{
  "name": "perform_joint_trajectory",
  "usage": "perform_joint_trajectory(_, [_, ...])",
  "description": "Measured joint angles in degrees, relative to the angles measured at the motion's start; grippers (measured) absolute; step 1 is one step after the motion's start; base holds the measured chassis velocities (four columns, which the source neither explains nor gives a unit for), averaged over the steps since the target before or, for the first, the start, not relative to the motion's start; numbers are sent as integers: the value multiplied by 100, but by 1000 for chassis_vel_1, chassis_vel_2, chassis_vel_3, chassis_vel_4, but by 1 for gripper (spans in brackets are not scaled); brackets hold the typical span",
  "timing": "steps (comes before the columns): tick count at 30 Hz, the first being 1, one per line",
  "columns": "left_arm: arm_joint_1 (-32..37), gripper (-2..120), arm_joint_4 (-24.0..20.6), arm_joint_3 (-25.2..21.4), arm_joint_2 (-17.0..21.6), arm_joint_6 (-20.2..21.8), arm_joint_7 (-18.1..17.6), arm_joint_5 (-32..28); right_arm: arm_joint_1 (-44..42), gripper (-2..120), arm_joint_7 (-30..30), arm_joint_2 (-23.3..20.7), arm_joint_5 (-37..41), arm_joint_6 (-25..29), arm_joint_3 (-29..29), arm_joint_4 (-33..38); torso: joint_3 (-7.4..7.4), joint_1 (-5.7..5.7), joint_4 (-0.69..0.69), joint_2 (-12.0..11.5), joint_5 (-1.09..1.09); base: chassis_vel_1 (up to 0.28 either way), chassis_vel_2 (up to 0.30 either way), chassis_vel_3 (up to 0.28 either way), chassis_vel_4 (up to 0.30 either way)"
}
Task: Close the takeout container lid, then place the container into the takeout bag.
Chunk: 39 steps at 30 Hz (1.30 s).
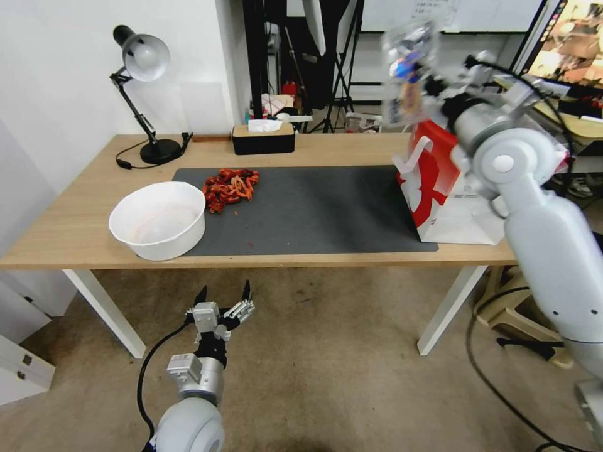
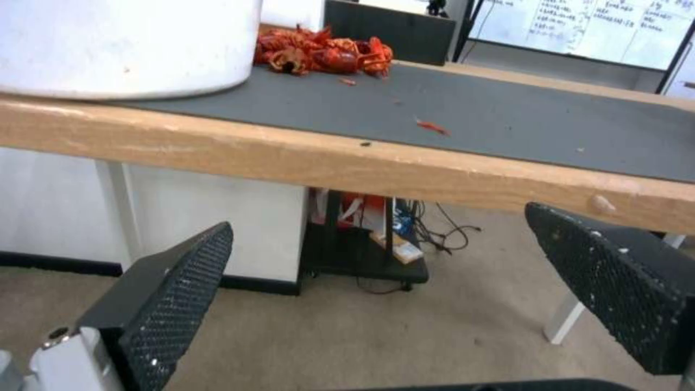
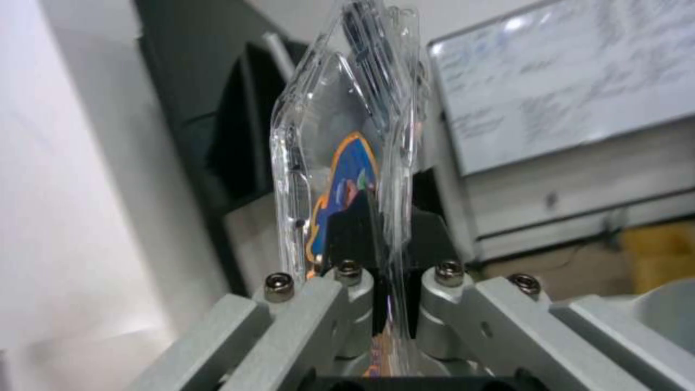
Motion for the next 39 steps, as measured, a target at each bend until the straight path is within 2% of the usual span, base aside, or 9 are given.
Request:
perform_joint_trajectory(6, [-20, 100, -8, 8, -10, 10, -1, -91, -245, 0, 12, -418, -628, 252, 110, -262, 0, 0, -2, 0, 0, 0, 0, 0, 0])
perform_joint_trajectory(13, [17, 100, -11, 17, -26, 23, -16, -99, -511, 1, 265, -493, -481, 151, 197, -219, 0, 0, 0, 0, 0, 0, 0, 0, 0])
perform_joint_trajectory(16, [26, 100, -18, 20, -31, 31, -19, -100, -583, 7, 369, -464, -290, 84, 229, -157, 0, 0, -1, 0, 0, 0, 0, 0, 0])
perform_joint_trajectory(18, [11, 100, -18, 23, -39, 46, -42, -143, -643, 20, 510, -388, 1, 6, 261, -118, 0, 0, 0, 0, -1, 0, 0, 0, 0])
perform_joint_trajectory(23, [19, 100, -18, 15, -37, 68, -52, -187, -658, 33, 566, -355, 77, -29, 280, -128, 0, 0, 0, -1, 0, 0, 0, 0, 0])
perform_joint_trajectory(25, [39, 100, -27, 4, -28, 71, -53, -197, -683, 44, 603, -357, 87, -81, 298, -121, 0, 0, -1, -1, -1, 0, 0, 0, 0])
perform_joint_trajectory(27, [43, 100, -32, 0, -25, 71, -54, -198, -701, 46, 606, -361, 87, -90, 299, -114, 0, 0, 0, -1, 0, 0, 0, 0, 0])
perform_joint_trajectory(28, [47, 100, -33, -4, -21, 71, -55, -201, -728, 53, 605, -368, 89, -94, 300, -97, 0, 0, 0, -1, 0, 0, 0, 0, 0])
perform_joint_trajectory(39, [35, 100, -102, -40, -26, 126, -67, -235, -957, 94, 216, -497, 138, 100, 322, 415, 0, 0, -1, -1, 0, 0, 0, 0, 0])
